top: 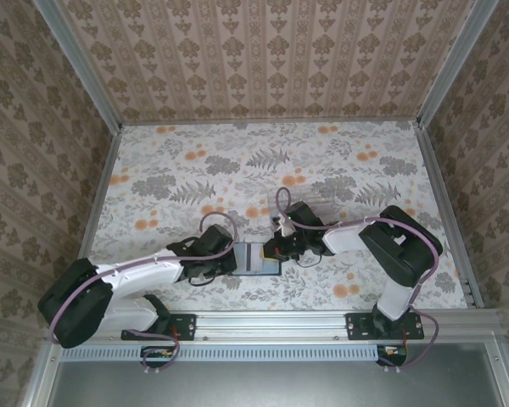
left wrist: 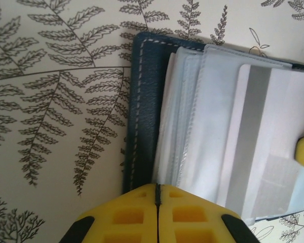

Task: Take the credit cards out of the card holder

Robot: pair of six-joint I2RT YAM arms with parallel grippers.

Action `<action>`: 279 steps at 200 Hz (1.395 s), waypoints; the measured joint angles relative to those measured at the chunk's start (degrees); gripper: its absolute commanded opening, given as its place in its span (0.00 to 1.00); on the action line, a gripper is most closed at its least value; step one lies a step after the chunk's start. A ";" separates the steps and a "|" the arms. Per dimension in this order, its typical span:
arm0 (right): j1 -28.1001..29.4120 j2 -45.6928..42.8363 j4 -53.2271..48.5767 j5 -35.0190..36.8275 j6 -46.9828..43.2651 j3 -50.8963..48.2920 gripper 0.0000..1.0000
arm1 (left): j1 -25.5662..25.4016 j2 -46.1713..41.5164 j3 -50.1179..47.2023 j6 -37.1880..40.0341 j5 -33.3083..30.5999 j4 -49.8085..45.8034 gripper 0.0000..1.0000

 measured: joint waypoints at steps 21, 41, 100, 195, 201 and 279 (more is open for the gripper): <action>-1.25 -0.70 0.00 -0.96 -0.70 -1.01 0.00 | 0.07 -0.20 -0.15 0.00 -0.20 -0.52 0.07; -2.01 -1.79 -0.07 -1.18 -1.07 -2.14 0.00 | 0.33 -0.20 -0.15 0.00 -0.22 -0.57 0.07; -2.32 -4.07 -0.04 -1.07 -0.81 -4.74 0.00 | 0.33 -0.20 -0.15 0.02 -0.24 -1.90 0.07; 1.84 -4.00 4.13 1.90 5.05 -5.66 0.00 | 0.33 -3.56 2.95 0.48 -1.62 -4.68 0.09; 2.08 -3.87 4.48 2.05 5.22 -5.66 0.00 | 0.33 -3.85 3.39 0.70 -1.70 -4.66 0.09; 2.43 -3.65 4.90 2.62 5.73 -5.66 0.00 | -0.90 6.47 7.52 3.15 0.39 1.20 0.03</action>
